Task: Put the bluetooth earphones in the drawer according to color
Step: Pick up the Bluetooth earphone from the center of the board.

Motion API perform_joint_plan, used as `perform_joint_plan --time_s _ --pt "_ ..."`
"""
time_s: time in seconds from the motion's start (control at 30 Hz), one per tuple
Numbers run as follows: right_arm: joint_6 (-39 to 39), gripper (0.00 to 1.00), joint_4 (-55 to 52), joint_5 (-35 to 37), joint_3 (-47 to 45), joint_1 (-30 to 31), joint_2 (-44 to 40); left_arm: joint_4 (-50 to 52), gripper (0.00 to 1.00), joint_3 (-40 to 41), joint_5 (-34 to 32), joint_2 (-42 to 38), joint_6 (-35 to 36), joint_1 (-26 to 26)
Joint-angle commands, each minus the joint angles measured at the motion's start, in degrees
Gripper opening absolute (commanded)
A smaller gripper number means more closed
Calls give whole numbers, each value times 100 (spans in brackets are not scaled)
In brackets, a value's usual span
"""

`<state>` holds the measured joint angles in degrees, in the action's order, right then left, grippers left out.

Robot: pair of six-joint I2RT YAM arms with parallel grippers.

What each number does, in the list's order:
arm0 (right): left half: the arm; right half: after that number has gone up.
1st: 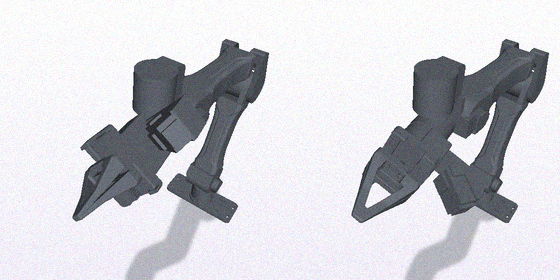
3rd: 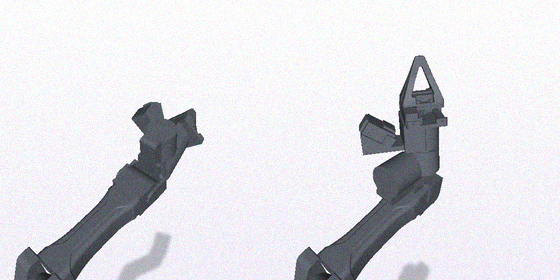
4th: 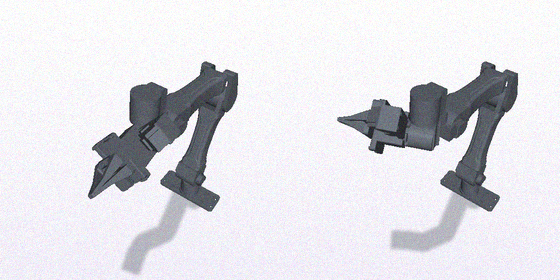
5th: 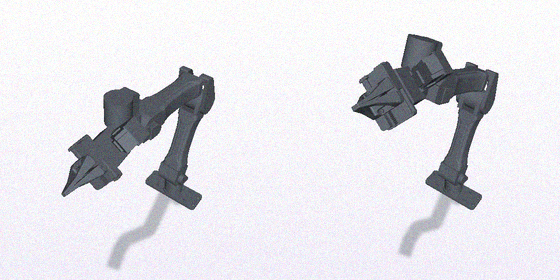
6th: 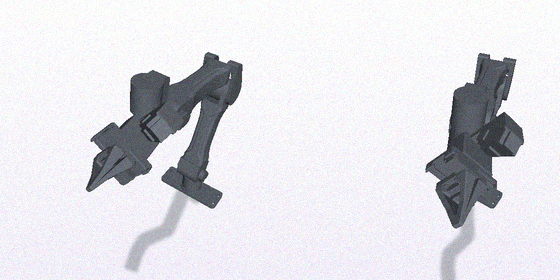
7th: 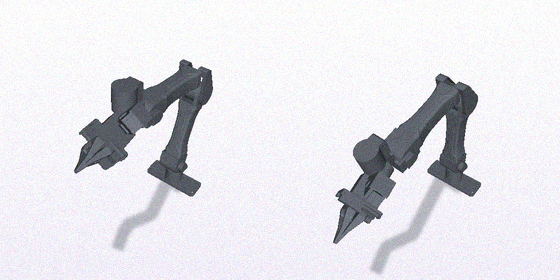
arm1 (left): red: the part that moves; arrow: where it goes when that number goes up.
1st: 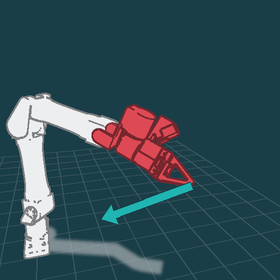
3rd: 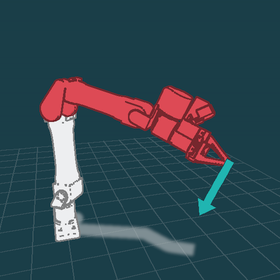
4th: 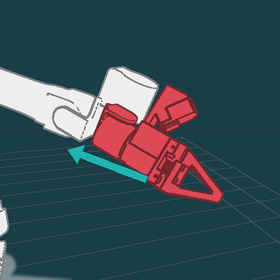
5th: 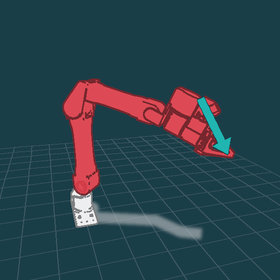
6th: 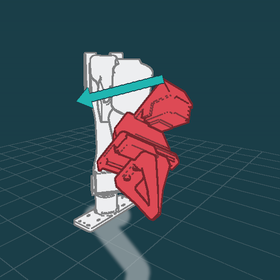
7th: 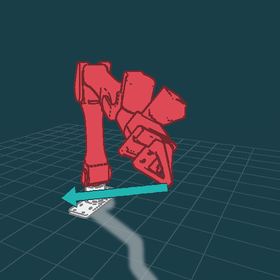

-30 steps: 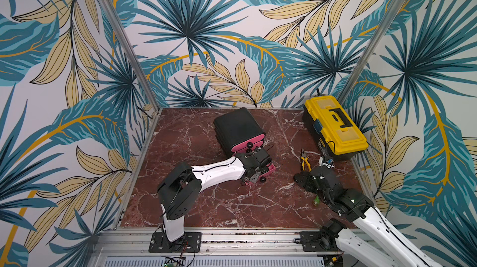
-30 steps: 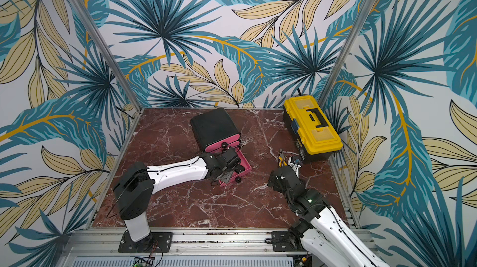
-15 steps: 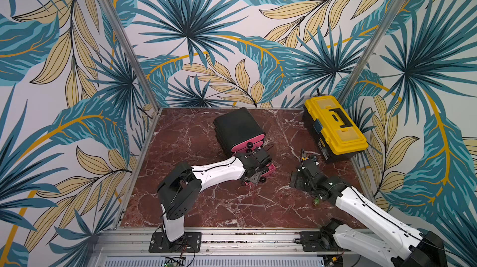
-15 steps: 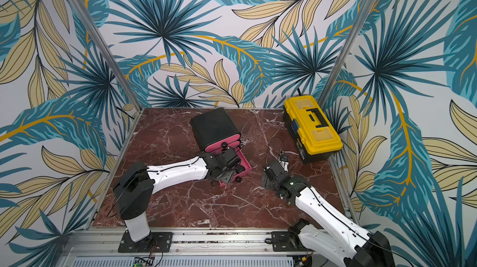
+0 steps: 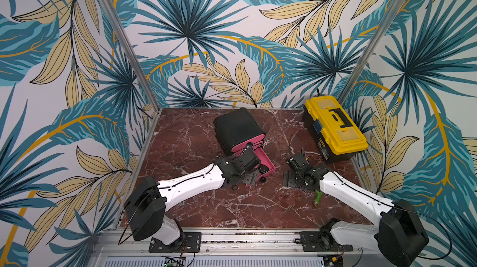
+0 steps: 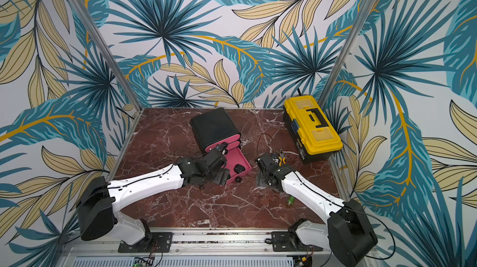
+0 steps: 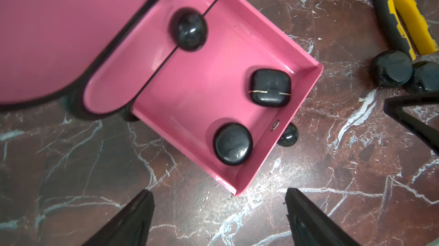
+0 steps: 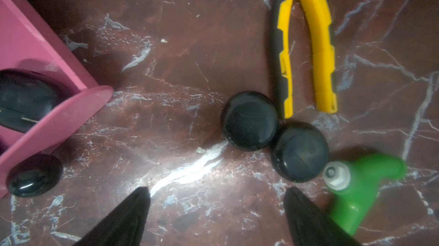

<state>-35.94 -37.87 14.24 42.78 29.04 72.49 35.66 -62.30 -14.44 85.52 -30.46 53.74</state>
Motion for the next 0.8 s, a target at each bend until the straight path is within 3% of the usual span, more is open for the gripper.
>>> perform_joint_plan --time_s 0.0,0.43,0.77 --pt "313 90 87 -301 224 -139 299 -372 93 444 -164 -405 -194 -25" --pt "435 89 10 -863 764 -601 1719 -349 95 806 -375 -842 -226 -30" --pt "483 91 -10 -789 847 -827 2120 -339 96 807 -421 -861 -171 -26"
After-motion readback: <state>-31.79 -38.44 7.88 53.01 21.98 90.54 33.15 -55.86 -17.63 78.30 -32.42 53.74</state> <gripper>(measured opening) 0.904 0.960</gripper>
